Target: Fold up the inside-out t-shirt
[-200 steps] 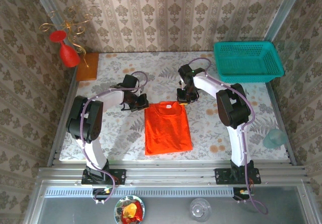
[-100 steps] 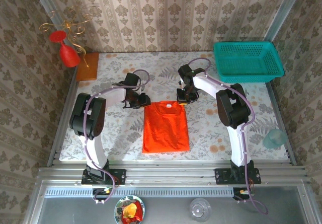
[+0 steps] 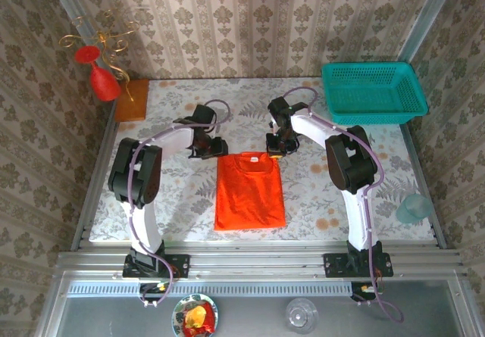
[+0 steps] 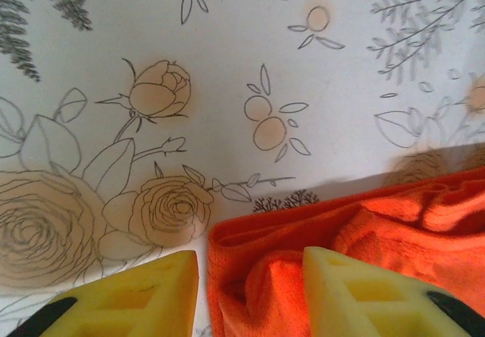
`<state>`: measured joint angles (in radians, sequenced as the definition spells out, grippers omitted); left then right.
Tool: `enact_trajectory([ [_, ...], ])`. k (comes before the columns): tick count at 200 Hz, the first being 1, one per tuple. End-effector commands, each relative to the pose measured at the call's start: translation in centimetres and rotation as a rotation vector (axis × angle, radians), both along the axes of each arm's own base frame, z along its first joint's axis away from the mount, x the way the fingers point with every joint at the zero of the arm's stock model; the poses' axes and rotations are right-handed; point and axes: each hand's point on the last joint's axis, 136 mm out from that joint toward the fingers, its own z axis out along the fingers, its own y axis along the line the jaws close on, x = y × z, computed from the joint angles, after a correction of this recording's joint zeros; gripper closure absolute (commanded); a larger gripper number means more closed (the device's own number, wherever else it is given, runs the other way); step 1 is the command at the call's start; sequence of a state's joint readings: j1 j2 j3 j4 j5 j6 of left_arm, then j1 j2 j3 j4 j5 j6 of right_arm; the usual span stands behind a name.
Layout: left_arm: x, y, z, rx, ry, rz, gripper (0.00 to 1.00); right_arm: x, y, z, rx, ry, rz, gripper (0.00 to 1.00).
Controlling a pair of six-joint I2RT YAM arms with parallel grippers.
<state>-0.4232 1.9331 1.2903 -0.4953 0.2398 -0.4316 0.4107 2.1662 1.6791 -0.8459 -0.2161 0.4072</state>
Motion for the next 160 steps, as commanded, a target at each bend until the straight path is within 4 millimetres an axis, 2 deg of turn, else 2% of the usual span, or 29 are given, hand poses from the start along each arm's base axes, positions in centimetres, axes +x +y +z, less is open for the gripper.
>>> enact_trajectory([
  [1,-1.3,0.6,-1.9,0.096,0.065,-0.032,0.57,-1.0,-0.1,1.1,-0.016,0.016,-0.006,1.00],
  [22,-1.6,1.0,-3.0,0.134,0.089,-0.033,0.56,-1.0,-0.2,1.1,-0.017,0.013,-0.003,1.00],
  [28,-2.5,0.0,-3.4,0.145,0.099,-0.064,0.56,-1.0,-0.2,1.0,-0.017,0.015,-0.004,1.00],
  [84,-5.0,-2.1,-5.9,0.181,0.166,-0.116,0.71,-0.9,-0.2,0.8,-0.018,0.015,-0.005,1.00],
  [110,-5.9,-2.4,-7.0,0.201,0.191,-0.121,0.76,-1.0,-0.2,0.6,-0.019,0.018,-0.005,1.00],
  [139,-6.0,-2.4,-7.0,0.216,0.184,-0.119,0.86,-1.1,-0.3,0.4,-0.022,0.021,-0.006,1.00],
  [160,-5.3,-2.2,-6.1,0.219,0.149,-0.107,1.00,-1.0,-0.3,0.4,-0.023,0.015,-0.007,1.00],
])
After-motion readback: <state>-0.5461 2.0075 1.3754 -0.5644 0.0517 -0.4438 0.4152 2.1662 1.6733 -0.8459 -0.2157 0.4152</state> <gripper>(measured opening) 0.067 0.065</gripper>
